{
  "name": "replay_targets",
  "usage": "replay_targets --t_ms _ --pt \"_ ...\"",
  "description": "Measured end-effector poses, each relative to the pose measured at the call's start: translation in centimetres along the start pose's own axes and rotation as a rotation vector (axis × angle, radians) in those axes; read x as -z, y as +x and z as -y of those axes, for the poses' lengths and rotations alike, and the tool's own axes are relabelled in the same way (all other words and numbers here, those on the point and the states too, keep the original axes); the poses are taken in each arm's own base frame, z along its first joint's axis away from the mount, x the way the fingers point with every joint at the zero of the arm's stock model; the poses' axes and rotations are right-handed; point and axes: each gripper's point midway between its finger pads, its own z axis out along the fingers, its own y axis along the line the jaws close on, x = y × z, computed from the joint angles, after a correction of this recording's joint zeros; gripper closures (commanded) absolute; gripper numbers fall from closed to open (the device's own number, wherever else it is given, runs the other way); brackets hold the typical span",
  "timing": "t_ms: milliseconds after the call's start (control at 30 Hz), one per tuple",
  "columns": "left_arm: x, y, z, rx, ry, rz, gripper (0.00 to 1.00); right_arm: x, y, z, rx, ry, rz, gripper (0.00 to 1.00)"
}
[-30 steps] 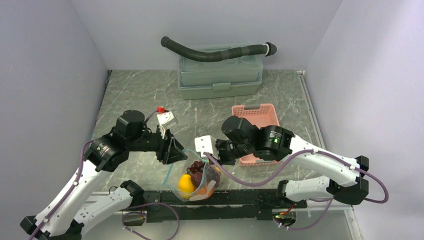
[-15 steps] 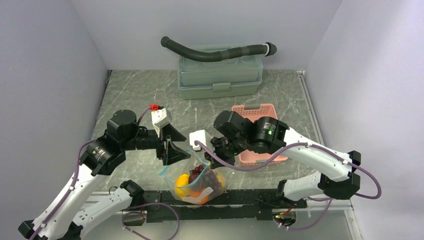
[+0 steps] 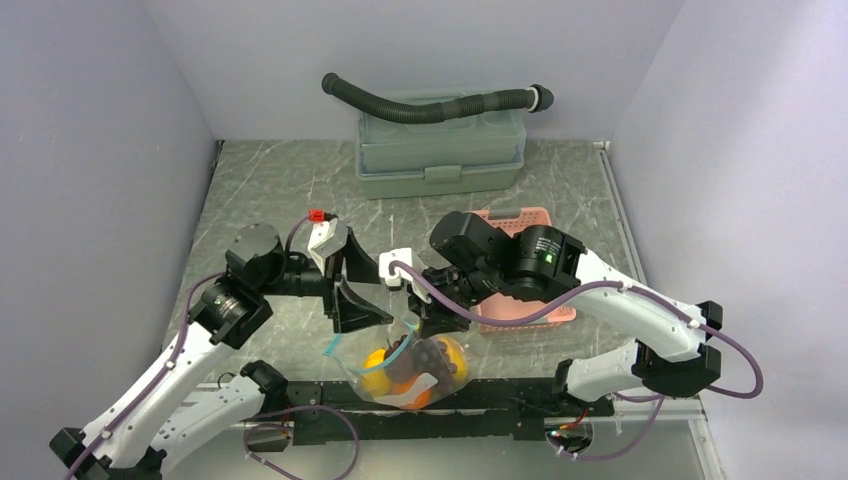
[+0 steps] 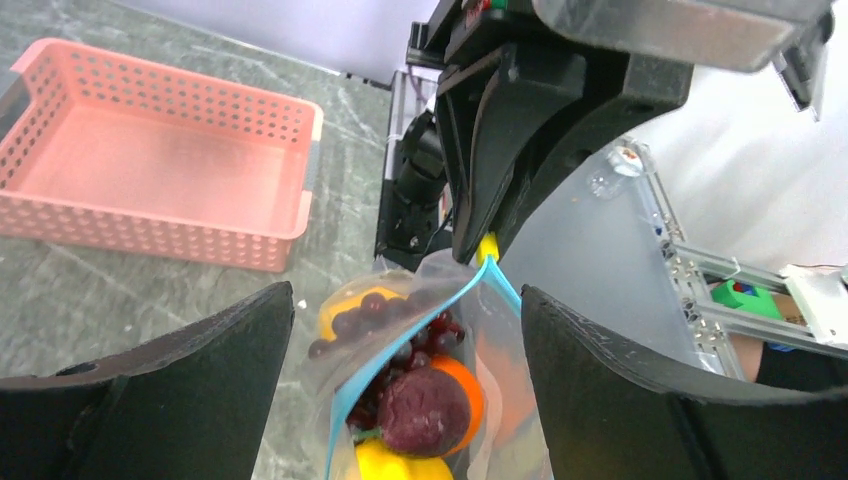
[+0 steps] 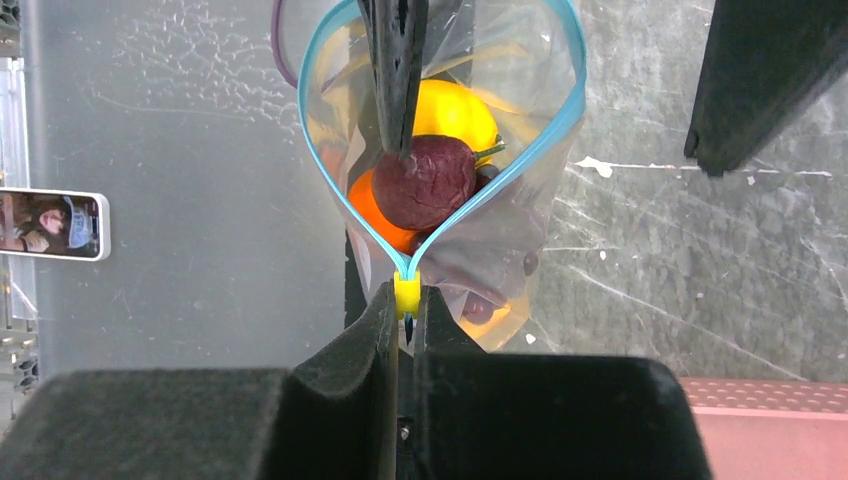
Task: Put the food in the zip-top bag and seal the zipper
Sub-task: Zip the zipper food storage bag at the center of the board.
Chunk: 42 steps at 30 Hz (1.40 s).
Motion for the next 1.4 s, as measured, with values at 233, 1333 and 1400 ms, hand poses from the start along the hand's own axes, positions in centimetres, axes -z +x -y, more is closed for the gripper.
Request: replay_targets --t_ms 233,1333,1400 --pt "-1.2 -0.3 0.1 0.033 0.087 0.028 0.12 -0.6 -0.1 0.2 -0.047 0.001 -0.021 1.00" --pt "-1.4 2.1 -0.1 0.052 0.053 -0.045 0.35 0.3 -3.7 3.9 -0.243 0.098 0.041 1.00" --pt "-1.3 2.2 -0.1 0.053 0.047 -0.053 0.41 0.3 -3.6 4.0 -0.247 0.100 0.042 1.00"
